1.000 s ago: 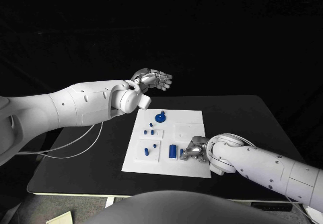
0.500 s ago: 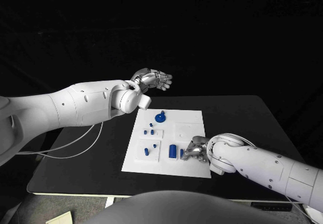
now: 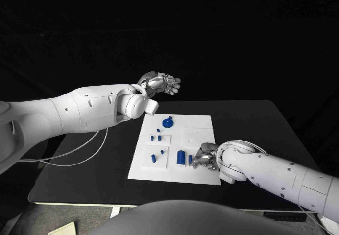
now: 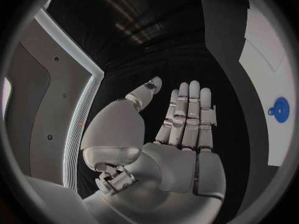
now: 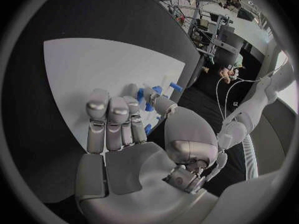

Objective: Assemble the parts on the task board

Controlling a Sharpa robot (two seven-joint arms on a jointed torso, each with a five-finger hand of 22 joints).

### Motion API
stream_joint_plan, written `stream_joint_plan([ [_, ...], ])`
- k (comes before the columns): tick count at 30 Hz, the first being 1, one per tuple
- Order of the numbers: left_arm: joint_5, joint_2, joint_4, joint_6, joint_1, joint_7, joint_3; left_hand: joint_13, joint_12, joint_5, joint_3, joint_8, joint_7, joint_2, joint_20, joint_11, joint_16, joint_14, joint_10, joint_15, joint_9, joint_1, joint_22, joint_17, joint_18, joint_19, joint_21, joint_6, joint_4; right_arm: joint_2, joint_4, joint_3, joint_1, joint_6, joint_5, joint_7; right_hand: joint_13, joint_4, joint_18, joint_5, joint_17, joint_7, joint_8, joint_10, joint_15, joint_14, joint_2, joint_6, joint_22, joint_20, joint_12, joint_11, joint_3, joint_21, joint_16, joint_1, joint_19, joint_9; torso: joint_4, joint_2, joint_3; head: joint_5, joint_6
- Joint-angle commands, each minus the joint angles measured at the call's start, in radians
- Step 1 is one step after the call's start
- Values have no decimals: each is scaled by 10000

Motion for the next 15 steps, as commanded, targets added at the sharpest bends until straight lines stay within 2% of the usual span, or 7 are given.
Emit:
stream_joint_plan([
  [1, -29, 16, 11, 108, 11, 63, 9, -16, 21, 3, -1, 70, -24, -32, 38, 2, -58, 64, -17, 26, -13, -14, 17, 19, 95, -31, -37, -70, 83, 0, -86, 2, -2, 278, -26, -61, -3, -2, 525, -42, 13, 9, 64, 21, -55, 10, 28, 79, 18, 2, 48, -41, 60, -10, -15, -13, -9, 13, -4, 1, 1, 5, 2],
  [6, -30, 16, 12, 113, 11, 60, 9, -17, 21, 2, -2, 71, -25, -33, 39, 2, -62, 65, -17, 27, -15, -14, 19, 23, 95, -32, -38, -70, 85, 57, -130, 0, -1, 441, 78, -44, 0, -47, 525, -43, 17, 10, 68, 23, -55, 10, -8, 77, 28, 0, 53, -41, 88, 3, -11, -16, -7, 18, -3, -1, -1, 5, 2],
  [15, -36, 18, 10, 105, 11, 59, 9, -18, 22, 5, 0, 74, -25, -30, 39, 1, -67, 66, -16, 27, -17, -11, 22, 30, 95, -33, -39, -70, 86, 71, -171, -2, -2, 342, 75, -71, 2, -64, 525, -43, 19, 10, 71, 24, -52, 11, -16, 79, 33, 4, 54, -40, 91, 10, -9, -30, -8, 22, -2, 0, -1, -11, 2],
])
